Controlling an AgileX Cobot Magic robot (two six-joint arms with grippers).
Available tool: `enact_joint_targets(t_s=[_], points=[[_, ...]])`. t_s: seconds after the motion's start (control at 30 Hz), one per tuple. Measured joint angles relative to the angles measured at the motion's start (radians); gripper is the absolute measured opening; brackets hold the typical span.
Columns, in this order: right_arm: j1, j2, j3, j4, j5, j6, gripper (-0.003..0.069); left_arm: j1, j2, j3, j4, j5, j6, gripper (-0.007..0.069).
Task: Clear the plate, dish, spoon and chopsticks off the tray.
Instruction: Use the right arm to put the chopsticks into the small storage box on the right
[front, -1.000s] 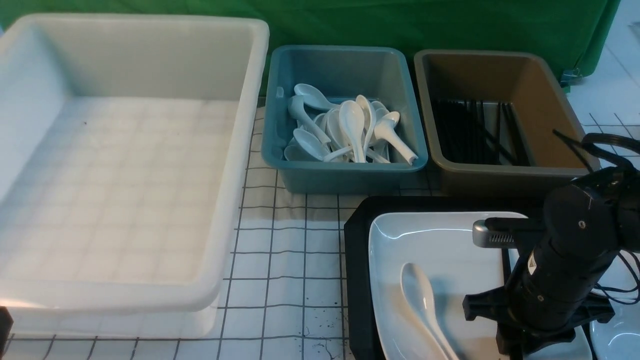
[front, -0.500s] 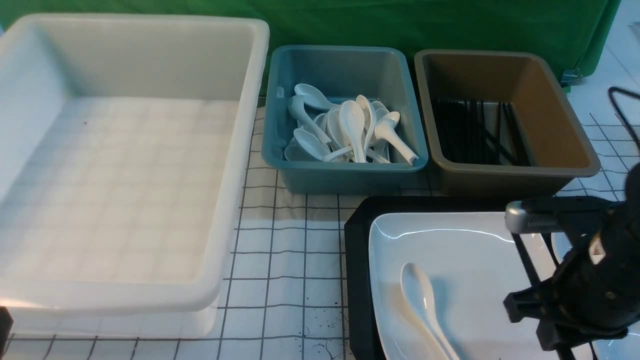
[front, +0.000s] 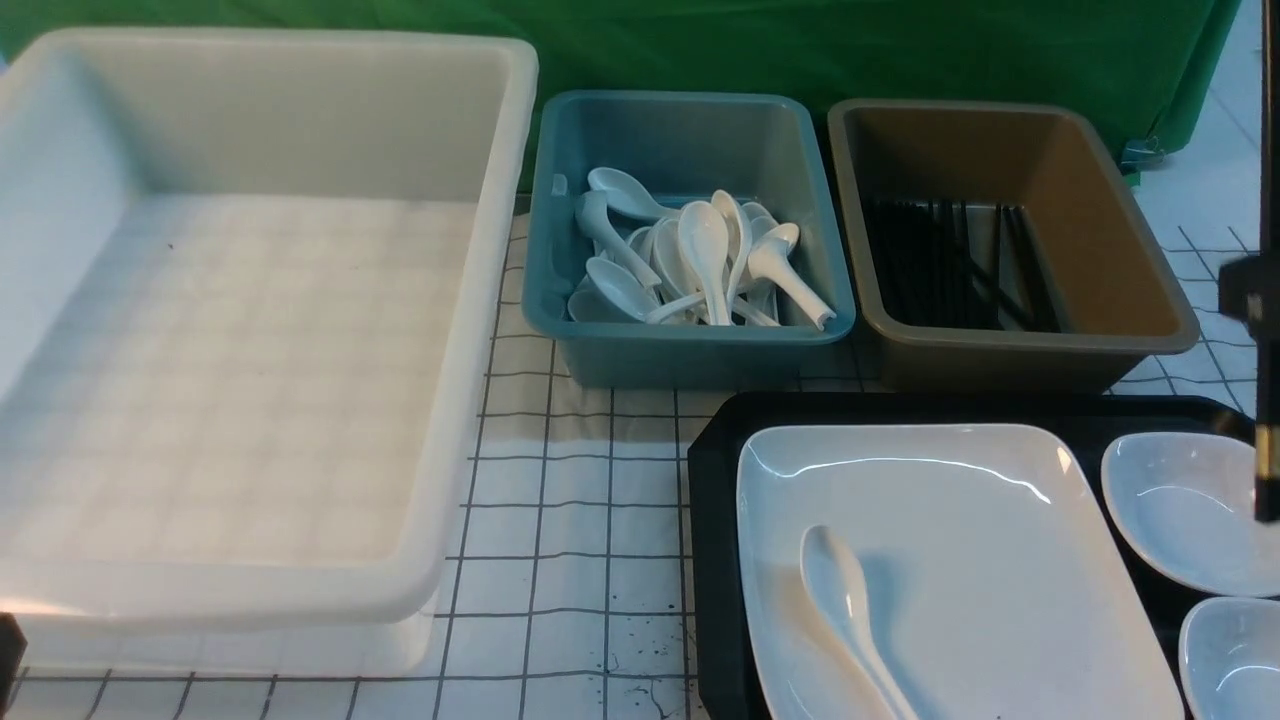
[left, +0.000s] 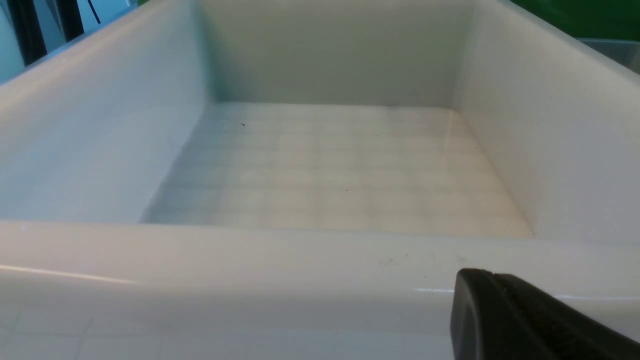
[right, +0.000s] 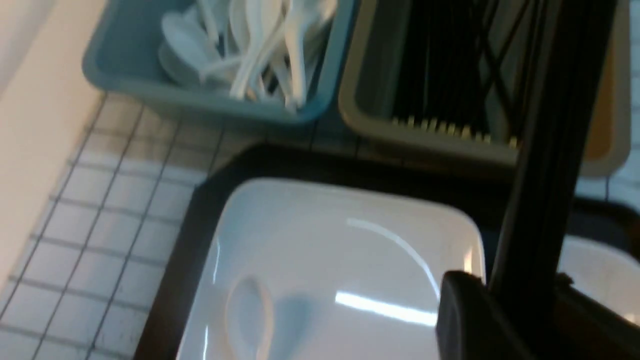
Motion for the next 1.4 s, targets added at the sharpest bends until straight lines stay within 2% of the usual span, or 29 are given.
enact_joint_targets(t_s=[0.2, 0.53, 0.8, 0.87, 1.0, 1.03, 1.13, 1.23, 1.3, 1.4], points=[[-0.006, 0.264, -0.105, -0.071, -0.113, 0.021, 0.0167, 0.000, 0.000, 0.000, 0.000, 0.001, 0.000, 0.0004], [-0.184, 0.708, -0.391, -0.085, -0.377, 0.111, 0.0167, 0.000, 0.000, 0.000, 0.000, 0.001, 0.000, 0.0004], [-0.216, 0.897, -0.427, -0.087, -0.656, 0.114, 0.0171, 0.000, 0.000, 0.000, 0.000, 0.001, 0.000, 0.0004], [-0.220, 0.966, -0.427, -0.087, -0.727, 0.114, 0.0207, 0.000, 0.000, 0.000, 0.000, 0.001, 0.000, 0.0004], [-0.223, 1.036, -0.427, -0.087, -0.735, 0.120, 0.0282, 0.000, 0.000, 0.000, 0.000, 0.001, 0.000, 0.0004], [-0.223, 1.057, -0.427, -0.087, -0.699, 0.160, 0.0316, 0.000, 0.000, 0.000, 0.000, 0.001, 0.000, 0.0004], [-0.223, 1.067, -0.427, -0.087, -0.615, 0.243, 0.0332, 0.000, 0.000, 0.000, 0.000, 0.001, 0.000, 0.0004], [-0.223, 1.057, -0.427, -0.087, -0.553, 0.272, 0.0314, 0.000, 0.000, 0.000, 0.000, 0.001, 0.000, 0.0004], [-0.223, 1.029, -0.427, -0.087, -0.492, 0.264, 0.0237, 0.000, 0.000, 0.000, 0.000, 0.001, 0.000, 0.0004], [-0.223, 0.938, -0.427, -0.088, -0.387, 0.231, 0.0074, 0.000, 0.000, 0.000, 0.000, 0.001, 0.000, 0.0004]])
